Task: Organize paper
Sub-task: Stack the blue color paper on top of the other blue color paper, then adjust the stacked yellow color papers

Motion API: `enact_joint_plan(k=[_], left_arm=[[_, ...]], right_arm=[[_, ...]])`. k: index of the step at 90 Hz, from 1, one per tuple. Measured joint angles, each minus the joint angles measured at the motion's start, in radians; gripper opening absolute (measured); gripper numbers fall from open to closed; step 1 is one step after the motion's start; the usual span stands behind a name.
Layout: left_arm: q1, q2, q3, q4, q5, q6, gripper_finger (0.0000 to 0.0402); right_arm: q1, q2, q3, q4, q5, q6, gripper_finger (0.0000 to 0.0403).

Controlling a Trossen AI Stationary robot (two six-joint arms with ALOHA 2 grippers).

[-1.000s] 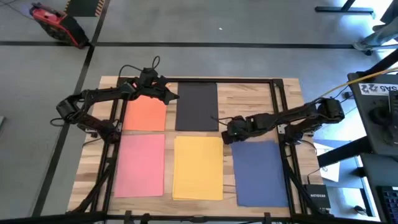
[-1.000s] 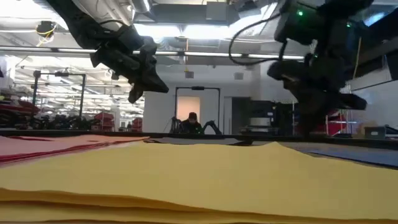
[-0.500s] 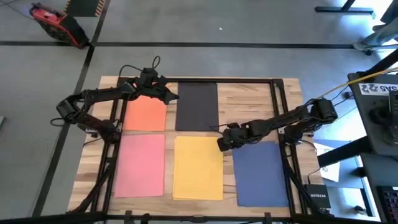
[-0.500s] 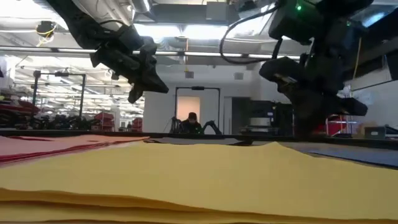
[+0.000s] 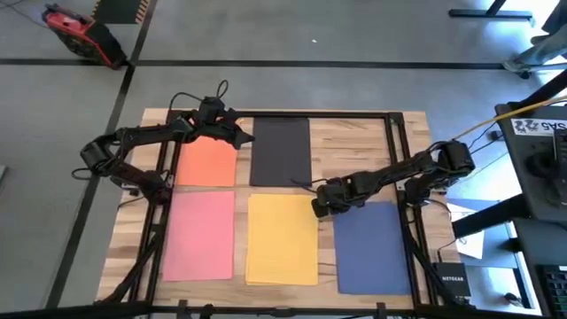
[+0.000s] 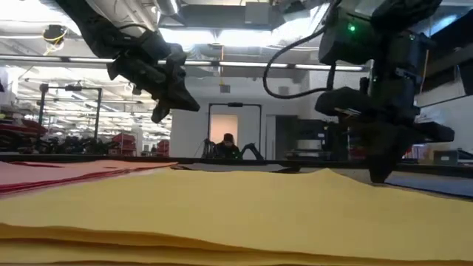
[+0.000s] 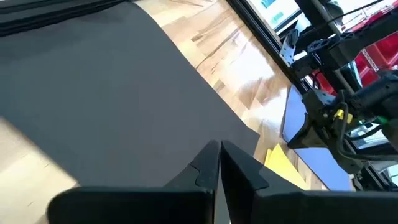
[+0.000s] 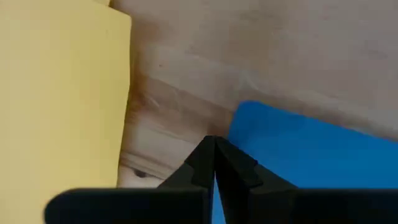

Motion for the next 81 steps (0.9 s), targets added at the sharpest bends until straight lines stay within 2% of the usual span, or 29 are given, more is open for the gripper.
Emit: enact_joint_plan(k=[45, 56, 63, 72, 81], left_arm=[[0.0, 0.0, 0.0, -0.004, 0.002, 0.002, 0.0], [-0.013, 0.0, 0.0, -0.024, 0.093, -0.003, 0.0], [-0.054, -0.013, 0.0, -0.109, 0.135, 0.004, 0.0], [-0.144, -0.037, 0.0, -0.268, 0.136, 0.078, 0.0], [-0.253, -0.049, 0.0, -0.413, 0.047, 0.164, 0.0]], right_arm=[[0.0, -0.009, 0.004, -0.017, 0.022, 0.016, 0.0], [0.0, -0.022, 0.038, -0.013, 0.048, -0.013, 0.0], [-0.001, -0.023, 0.066, -0.013, 0.056, -0.043, 0.0], [-0.001, -0.023, 0.108, -0.004, 0.072, -0.09, 0.0], [-0.002, -0.023, 0.127, -0.001, 0.083, -0.152, 0.0]])
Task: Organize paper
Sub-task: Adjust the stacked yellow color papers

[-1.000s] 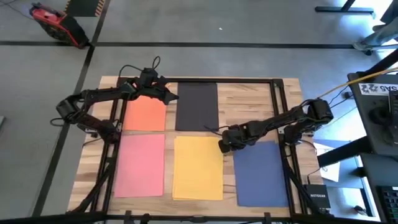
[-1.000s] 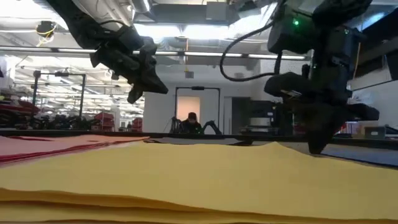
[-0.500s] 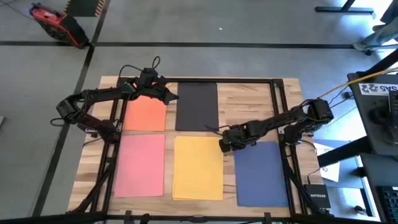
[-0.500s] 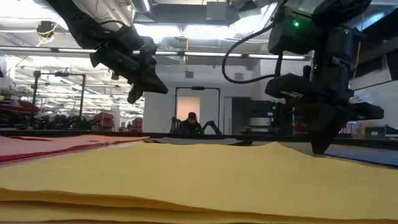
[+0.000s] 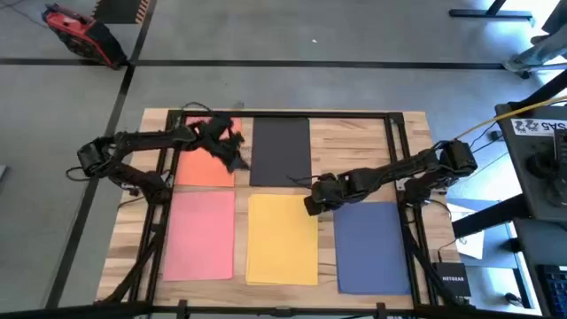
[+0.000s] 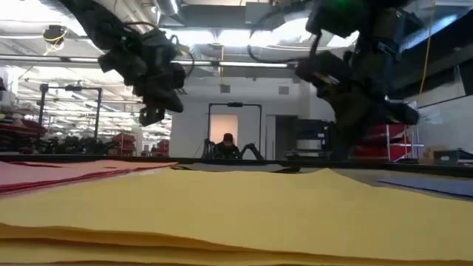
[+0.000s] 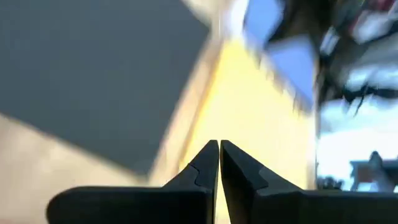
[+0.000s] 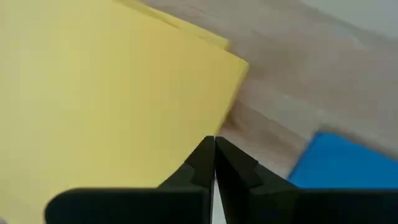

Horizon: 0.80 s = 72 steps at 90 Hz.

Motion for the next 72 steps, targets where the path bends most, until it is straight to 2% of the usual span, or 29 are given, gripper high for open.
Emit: enact_joint_plan(k=[13, 32, 48, 72], left_arm=[[-0.135, 0.0, 0.0, -0.098, -0.2, 0.118, 0.0], [-0.289, 0.003, 0.0, -0.107, -0.356, 0.295, 0.0], [-0.377, 0.017, -0.006, -0.087, -0.443, 0.359, 0.0], [-0.445, 0.103, -0.031, -0.041, -0.455, 0.344, 0.0]], right_arm=[[-0.013, 0.0, 0.0, -0.001, -0.01, -0.126, 0.0], [-0.024, 0.001, -0.006, 0.001, 0.037, -0.434, 0.0], [-0.054, 0.001, -0.052, -0.001, 0.006, -0.503, 0.0], [-0.054, 0.002, -0.094, 0.069, -0.038, -0.544, 0.0]])
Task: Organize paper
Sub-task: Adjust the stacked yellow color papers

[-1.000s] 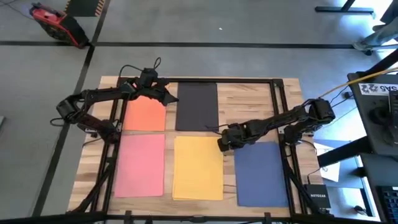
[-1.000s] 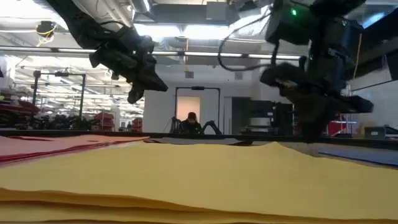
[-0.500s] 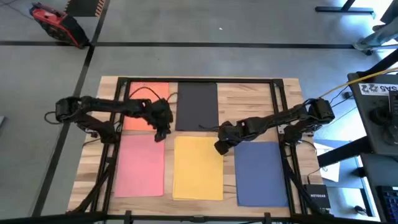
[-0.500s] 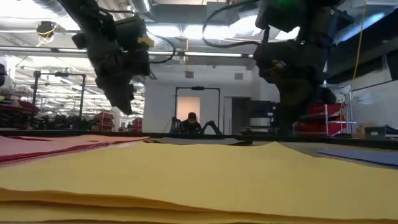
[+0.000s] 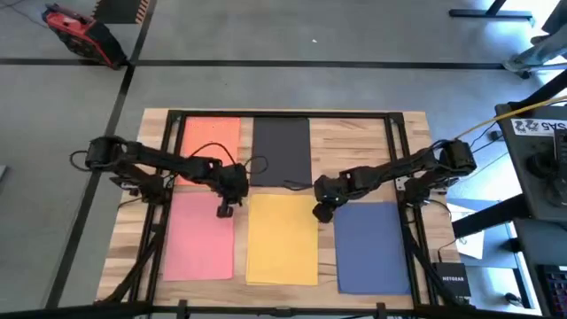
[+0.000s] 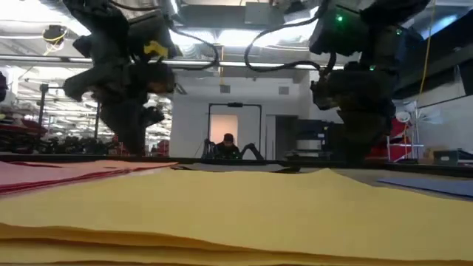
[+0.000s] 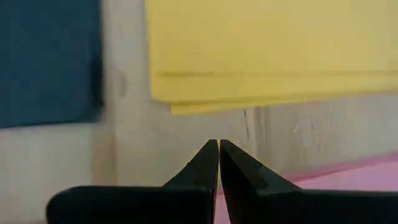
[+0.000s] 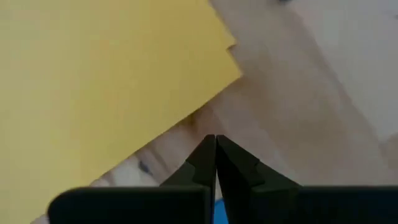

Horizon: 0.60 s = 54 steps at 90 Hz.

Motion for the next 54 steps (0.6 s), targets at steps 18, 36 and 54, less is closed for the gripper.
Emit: enact_joint_plan(k=[18, 36, 54], left_arm=[[-0.03, 0.071, 0.0, 0.034, -0.001, -0.009, 0.0], [-0.03, 0.115, 0.003, 0.083, 0.005, -0.043, 0.0], [-0.028, 0.116, 0.003, 0.126, 0.003, -0.049, 0.0]], right_arm=[[-0.007, 0.064, -0.009, 0.057, -0.03, 0.0, 0.0], [-0.007, 0.108, -0.006, 0.099, -0.069, 0.0, 0.0], [-0.019, 0.11, -0.007, 0.117, -0.077, 0.004, 0.0]])
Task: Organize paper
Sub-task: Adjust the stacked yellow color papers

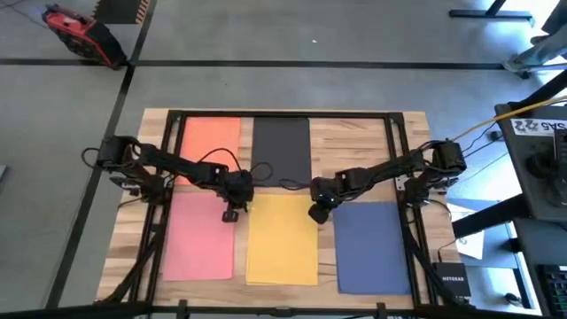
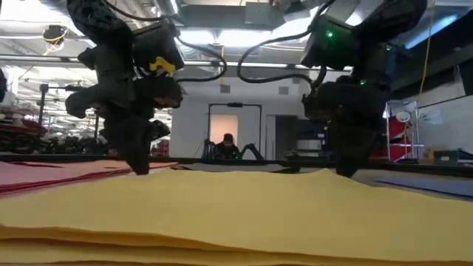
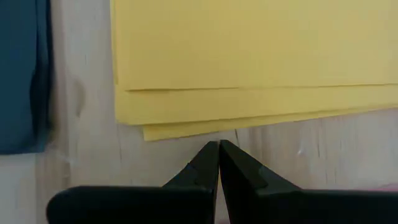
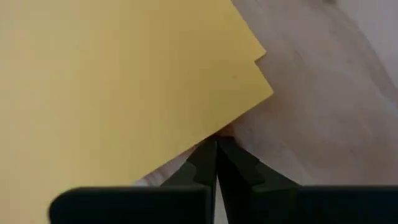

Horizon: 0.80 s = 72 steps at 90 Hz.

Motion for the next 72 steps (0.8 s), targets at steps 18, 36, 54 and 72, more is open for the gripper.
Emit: enact_joint_plan(k=[18, 36, 54, 72], left_arm=[[0.0, 0.002, 0.0, 0.02, -0.003, 0.0, 0.0], [0.003, 0.002, 0.0, 0.026, -0.004, 0.005, 0.0], [0.026, 0.011, 0.0, 0.057, -0.004, 0.007, 0.0], [0.038, 0.032, 0.002, 0.057, 0.005, 0.016, 0.0]], right_arm=[[-0.023, 0.001, 0.0, 0.009, -0.014, -0.003, 0.0], [-0.036, 0.002, -0.001, 0.03, -0.028, -0.024, 0.0], [-0.039, 0.003, -0.001, 0.036, -0.029, -0.027, 0.0], [-0.039, 0.003, 0.0, 0.036, -0.025, -0.027, 0.0]])
